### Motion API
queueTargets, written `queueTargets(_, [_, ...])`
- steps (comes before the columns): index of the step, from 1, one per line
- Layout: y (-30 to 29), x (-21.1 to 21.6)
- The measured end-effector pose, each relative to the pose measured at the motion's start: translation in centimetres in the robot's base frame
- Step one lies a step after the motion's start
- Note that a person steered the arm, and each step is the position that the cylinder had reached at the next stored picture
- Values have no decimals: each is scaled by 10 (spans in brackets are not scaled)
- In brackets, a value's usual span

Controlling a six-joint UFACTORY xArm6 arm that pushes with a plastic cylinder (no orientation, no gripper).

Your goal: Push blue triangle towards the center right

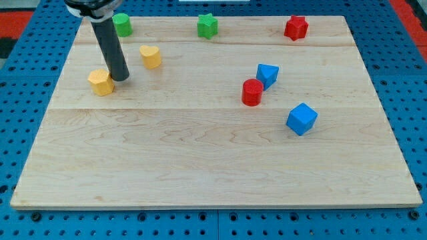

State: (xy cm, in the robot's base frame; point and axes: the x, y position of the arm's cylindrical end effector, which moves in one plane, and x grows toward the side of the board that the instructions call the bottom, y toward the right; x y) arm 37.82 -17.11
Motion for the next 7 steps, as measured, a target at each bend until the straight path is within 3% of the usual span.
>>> queueTargets(1, [-16, 23])
queueTargets(2, [-32, 16])
queueTargets(4, [5, -36])
queueTargets(7, [5, -56])
